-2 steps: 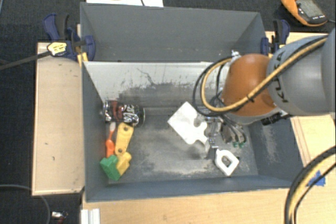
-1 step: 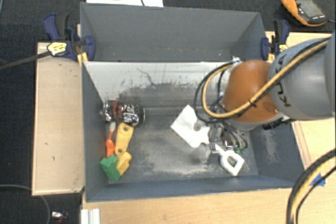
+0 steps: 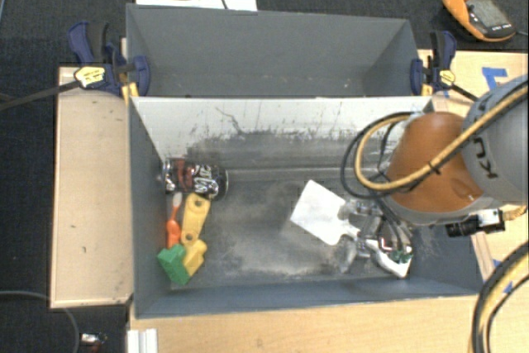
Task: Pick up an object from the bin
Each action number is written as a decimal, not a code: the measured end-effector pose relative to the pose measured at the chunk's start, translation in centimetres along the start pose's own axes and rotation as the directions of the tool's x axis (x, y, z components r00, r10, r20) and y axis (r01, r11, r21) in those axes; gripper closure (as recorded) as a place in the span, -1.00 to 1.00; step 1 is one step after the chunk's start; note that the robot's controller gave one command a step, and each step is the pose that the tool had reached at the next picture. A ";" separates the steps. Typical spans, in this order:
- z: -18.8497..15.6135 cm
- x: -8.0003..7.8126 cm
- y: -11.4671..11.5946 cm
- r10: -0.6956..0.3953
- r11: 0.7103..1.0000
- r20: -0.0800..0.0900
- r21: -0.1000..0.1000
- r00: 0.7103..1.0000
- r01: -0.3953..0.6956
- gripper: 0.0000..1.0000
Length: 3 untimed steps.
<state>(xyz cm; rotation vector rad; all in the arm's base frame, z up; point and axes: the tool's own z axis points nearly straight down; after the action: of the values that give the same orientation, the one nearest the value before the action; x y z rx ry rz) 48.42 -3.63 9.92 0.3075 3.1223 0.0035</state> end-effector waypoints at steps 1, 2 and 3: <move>2.2 1.2 3.5 -0.096 0.995 0.005 -0.001 0.995 0.096 -1.00; 2.8 0.4 2.5 0.079 0.997 0.011 -0.002 0.997 -0.079 1.00; 2.8 0.3 2.2 0.086 0.996 0.012 -0.001 0.996 -0.086 1.00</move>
Offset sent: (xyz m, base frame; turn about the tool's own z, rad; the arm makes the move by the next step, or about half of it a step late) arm 0.0006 0.0219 -0.0292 0.0877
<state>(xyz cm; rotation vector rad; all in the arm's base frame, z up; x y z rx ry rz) 48.61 -1.43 7.08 0.4405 3.0940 0.0018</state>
